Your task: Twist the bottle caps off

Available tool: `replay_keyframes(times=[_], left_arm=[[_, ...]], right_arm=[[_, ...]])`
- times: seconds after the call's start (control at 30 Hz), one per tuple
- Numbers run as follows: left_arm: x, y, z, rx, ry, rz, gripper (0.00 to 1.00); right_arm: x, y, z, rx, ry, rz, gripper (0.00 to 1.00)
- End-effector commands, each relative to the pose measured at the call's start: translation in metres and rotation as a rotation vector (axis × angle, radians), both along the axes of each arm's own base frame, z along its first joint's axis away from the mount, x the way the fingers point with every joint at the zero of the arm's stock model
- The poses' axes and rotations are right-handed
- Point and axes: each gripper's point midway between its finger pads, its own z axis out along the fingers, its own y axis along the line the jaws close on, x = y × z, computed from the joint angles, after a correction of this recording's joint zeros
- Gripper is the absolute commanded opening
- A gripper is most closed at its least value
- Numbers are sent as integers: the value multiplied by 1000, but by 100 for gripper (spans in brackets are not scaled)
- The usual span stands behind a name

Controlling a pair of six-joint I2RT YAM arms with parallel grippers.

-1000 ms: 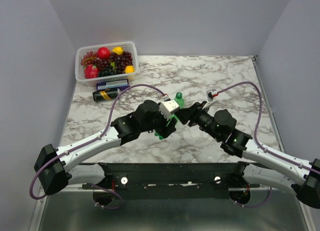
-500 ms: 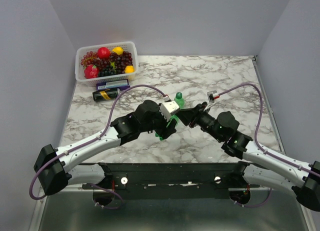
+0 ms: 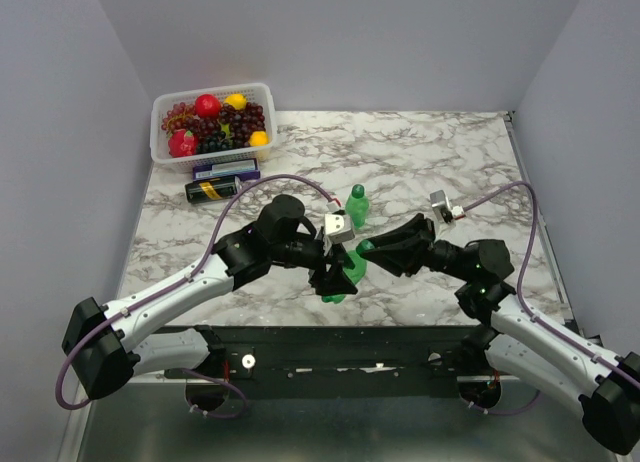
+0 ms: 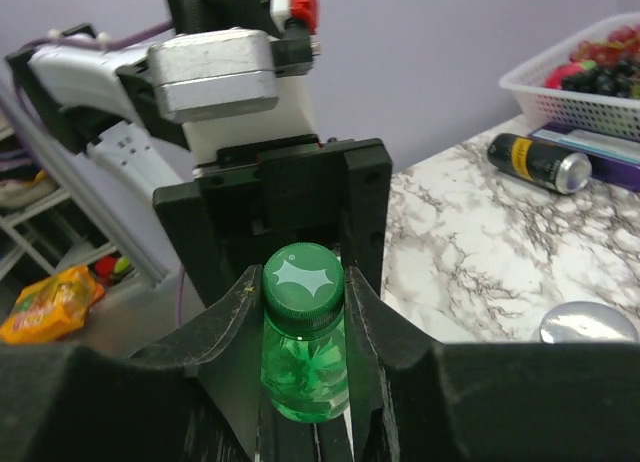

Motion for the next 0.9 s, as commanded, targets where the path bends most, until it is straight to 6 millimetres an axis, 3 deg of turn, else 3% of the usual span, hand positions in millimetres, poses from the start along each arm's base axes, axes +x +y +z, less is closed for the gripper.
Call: replay_keyframes(times=[0.0, 0.23, 0.33, 0.47, 0.57, 0.77, 0.87], left_arm=[[-39, -4, 47, -194, -32, -249, 7], [-27, -7, 41, -174, -37, -183, 7], [-17, -8, 34, -141, -37, -126, 6], [-7, -9, 28, -112, -52, -70, 6], [2, -9, 25, -96, -66, -22, 6], [34, -1, 23, -59, -135, 184, 6], [46, 4, 18, -20, -174, 282, 6]], right_arm=[[-35, 0, -16, -55, -104, 169, 19], [-30, -4, -13, -46, -86, 114, 29], [-23, -8, -10, -37, -73, 59, 38], [-16, -12, -6, -53, -39, -3, 63], [-14, -18, -4, -55, -32, -46, 72], [-2, -30, 0, -50, 16, -164, 75], [24, -46, 1, -40, 165, -338, 75]])
